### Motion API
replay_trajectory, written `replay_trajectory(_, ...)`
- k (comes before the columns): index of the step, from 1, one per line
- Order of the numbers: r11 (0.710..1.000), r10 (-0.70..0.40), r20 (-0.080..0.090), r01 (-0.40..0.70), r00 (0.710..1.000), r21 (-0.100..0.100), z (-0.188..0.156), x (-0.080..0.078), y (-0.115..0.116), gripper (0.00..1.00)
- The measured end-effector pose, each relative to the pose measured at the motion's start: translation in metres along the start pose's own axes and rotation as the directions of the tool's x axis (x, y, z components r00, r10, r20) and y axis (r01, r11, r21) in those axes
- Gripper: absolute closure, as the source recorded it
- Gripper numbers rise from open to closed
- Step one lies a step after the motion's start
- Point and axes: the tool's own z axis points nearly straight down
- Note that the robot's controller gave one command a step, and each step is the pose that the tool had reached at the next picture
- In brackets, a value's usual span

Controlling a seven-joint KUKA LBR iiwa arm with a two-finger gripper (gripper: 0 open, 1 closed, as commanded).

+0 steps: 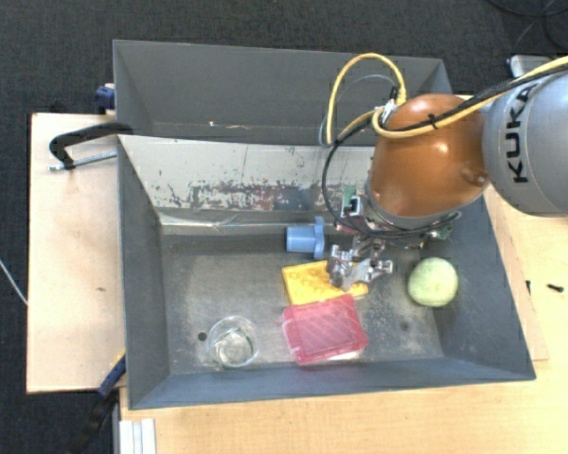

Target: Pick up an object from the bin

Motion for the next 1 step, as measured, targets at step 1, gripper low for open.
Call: replay_trajectory(1,1.0,0.003,-0.001,-0.003,1.0,-0.007,-0.0431,0.0197,-0.0073,1.0)
